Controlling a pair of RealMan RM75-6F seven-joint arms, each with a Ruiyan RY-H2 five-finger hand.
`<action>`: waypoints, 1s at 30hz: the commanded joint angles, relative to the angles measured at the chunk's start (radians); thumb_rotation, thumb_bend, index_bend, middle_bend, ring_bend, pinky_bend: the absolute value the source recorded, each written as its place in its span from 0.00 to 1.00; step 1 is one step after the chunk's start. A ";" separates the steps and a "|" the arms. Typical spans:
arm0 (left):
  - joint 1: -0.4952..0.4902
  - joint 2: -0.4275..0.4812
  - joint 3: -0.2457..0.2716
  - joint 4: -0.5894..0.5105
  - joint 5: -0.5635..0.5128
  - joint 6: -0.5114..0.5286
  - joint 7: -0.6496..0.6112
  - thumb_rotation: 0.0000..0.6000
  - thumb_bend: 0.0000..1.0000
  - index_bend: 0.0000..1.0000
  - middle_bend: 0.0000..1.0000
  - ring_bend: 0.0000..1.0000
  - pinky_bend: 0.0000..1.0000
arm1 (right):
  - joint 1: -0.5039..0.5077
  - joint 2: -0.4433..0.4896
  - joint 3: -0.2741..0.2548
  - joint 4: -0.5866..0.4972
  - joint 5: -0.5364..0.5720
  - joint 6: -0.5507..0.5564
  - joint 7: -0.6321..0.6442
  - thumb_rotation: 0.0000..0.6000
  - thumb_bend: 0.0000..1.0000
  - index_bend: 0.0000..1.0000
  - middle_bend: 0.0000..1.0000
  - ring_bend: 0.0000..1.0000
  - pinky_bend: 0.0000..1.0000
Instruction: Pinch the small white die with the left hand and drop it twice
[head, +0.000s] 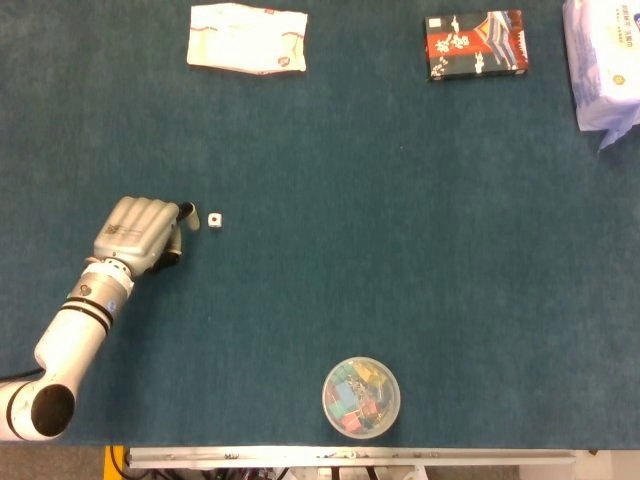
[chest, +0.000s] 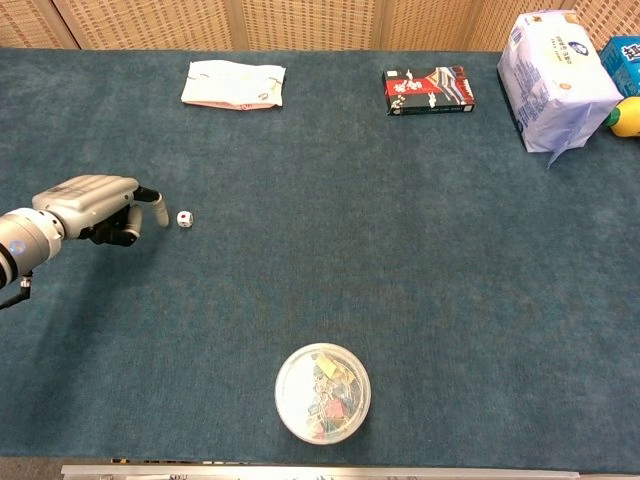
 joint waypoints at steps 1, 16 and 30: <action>-0.002 0.001 -0.001 0.001 -0.006 0.002 0.005 1.00 1.00 0.36 1.00 1.00 1.00 | 0.000 0.000 0.000 0.000 0.001 0.000 -0.001 1.00 0.12 0.44 0.53 0.46 0.63; -0.011 0.000 -0.008 0.003 0.005 -0.020 -0.022 1.00 1.00 0.35 1.00 1.00 1.00 | -0.001 0.002 0.002 0.000 0.004 0.001 0.002 1.00 0.12 0.44 0.53 0.46 0.63; -0.024 -0.018 -0.012 0.023 0.004 -0.032 -0.025 1.00 1.00 0.34 1.00 1.00 1.00 | -0.005 0.009 0.004 -0.001 0.003 0.008 0.019 1.00 0.12 0.44 0.53 0.46 0.63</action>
